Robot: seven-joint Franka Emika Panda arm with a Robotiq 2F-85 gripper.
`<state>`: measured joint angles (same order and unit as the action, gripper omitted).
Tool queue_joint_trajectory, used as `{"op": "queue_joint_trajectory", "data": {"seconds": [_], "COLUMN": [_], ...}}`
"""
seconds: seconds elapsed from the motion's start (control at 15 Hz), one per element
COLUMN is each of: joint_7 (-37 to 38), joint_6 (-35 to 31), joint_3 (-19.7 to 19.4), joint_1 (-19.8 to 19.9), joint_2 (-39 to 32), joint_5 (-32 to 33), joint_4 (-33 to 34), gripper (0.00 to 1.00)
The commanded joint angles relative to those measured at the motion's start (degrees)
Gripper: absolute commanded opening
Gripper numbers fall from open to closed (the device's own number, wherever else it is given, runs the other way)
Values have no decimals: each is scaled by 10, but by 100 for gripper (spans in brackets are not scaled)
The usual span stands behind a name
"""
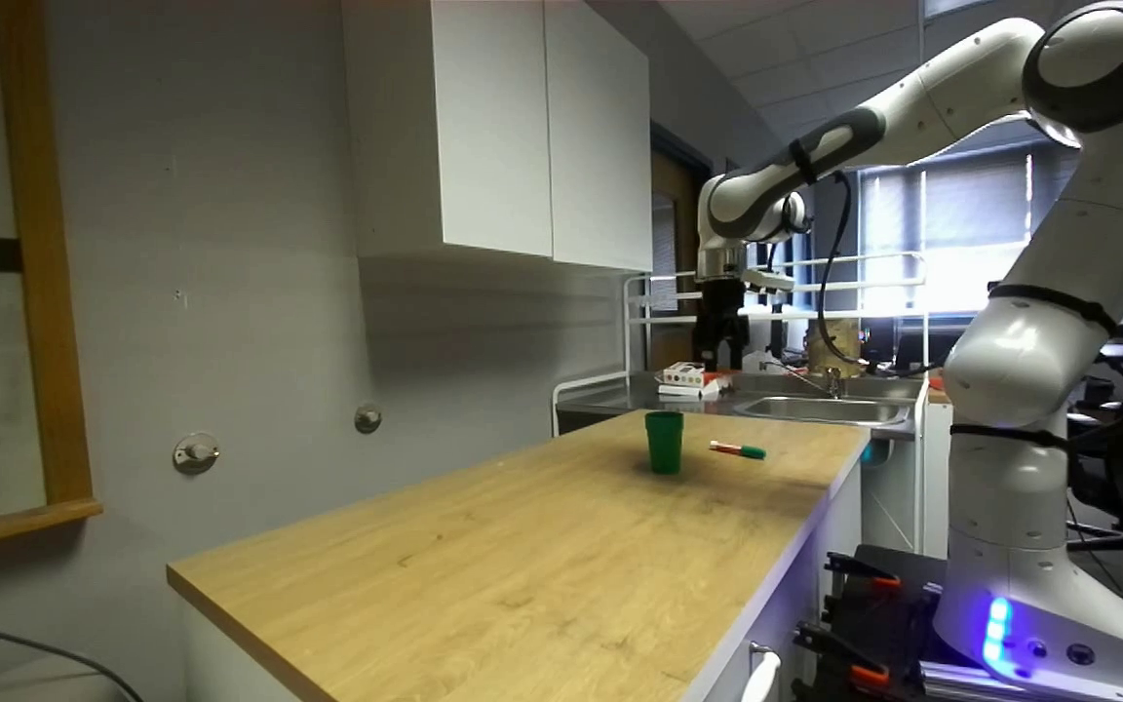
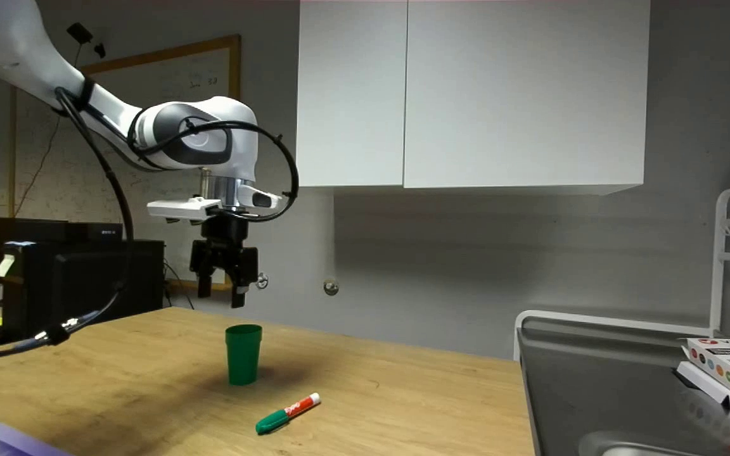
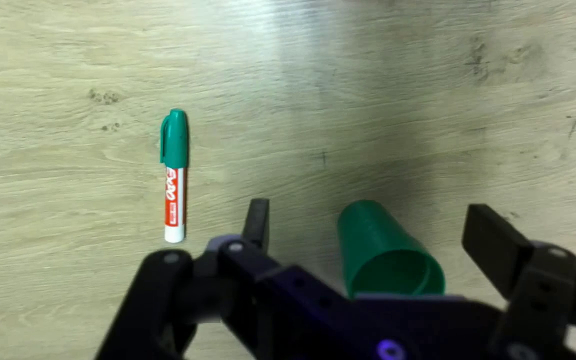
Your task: Pick up the marker and put it in the cup
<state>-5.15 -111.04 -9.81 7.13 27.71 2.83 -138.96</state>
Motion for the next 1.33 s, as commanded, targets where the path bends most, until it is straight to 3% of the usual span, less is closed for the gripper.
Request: {"op": "queue_joint_trajectory", "data": {"seconds": [0.0,0.33,0.8,1.27], "joint_7": [-44,-86,-119,-143], "joint_6": [17,25,20,-17], "joint_3": [-34,-56,-37,-38], "joint_1": [25,36,30,63], "joint_2": [-67,-161,-317,-341], "joint_5": [16,12,-4,-28], "joint_4": [49,119,218,168], "gripper": [100,100,100,100]}}
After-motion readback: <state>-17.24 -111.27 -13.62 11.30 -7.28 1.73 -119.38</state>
